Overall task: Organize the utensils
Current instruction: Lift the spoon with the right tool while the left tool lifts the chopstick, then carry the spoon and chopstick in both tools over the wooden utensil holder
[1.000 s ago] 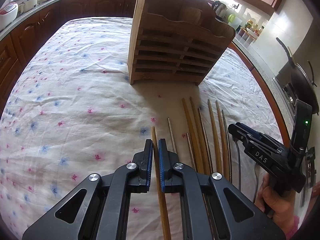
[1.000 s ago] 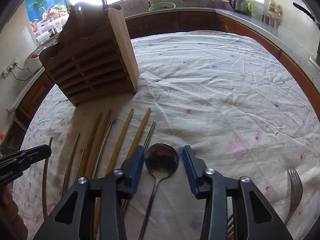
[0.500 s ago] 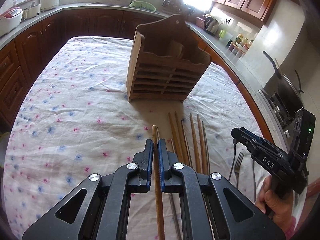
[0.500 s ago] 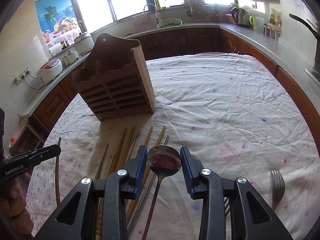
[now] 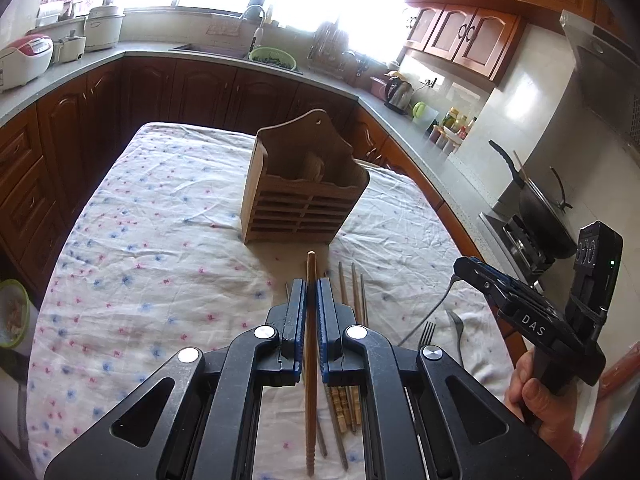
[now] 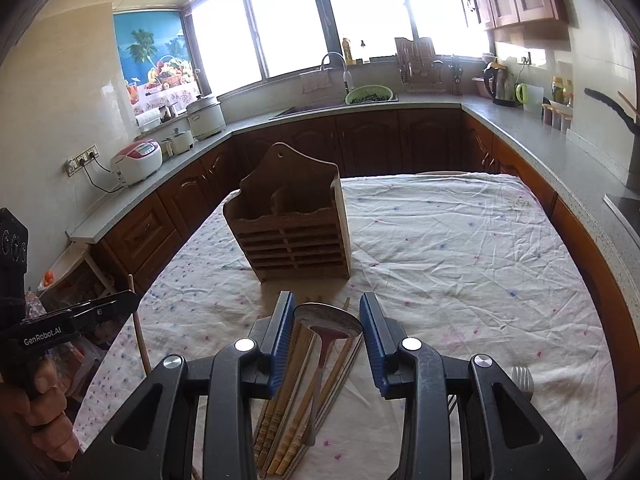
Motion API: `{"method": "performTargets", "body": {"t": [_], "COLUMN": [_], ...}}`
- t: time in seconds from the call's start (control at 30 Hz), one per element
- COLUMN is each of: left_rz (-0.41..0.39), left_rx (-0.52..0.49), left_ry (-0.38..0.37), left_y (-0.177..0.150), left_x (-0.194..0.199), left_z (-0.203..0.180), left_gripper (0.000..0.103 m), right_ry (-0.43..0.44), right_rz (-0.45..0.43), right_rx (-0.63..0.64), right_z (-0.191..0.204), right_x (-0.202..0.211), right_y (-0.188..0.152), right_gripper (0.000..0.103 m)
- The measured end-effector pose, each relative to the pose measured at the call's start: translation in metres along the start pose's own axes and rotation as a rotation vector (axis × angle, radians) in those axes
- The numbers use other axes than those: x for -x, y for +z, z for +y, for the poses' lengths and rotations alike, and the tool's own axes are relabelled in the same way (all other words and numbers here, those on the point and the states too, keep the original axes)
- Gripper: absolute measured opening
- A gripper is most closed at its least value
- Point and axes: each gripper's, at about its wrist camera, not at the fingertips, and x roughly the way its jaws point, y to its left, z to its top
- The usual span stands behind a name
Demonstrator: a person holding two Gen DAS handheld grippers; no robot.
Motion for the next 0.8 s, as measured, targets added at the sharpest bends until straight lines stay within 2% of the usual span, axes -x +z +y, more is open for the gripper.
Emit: {"method": "performTargets", "body": {"t": [0.4, 0.8], "left_rz": [-0.107, -0.222], "left_rx": [-0.016, -0.014], "left_ry": [0.015, 0.029], "left_y": [0.026, 0.081], "left_x": [0.025, 0.034], "left_z": [-0.007, -0.004], "left_gripper": [0.005, 0.005], "right_ry": [0.011, 0.023], "right_rz": [-0.08, -0.136], "right_rx": [0.013, 0.025], "right_z": [0.01, 0.011], "right_x": [0.02, 0.013], "right_y": [0.026, 0.066], "right_gripper": [0.034, 0.034]}}
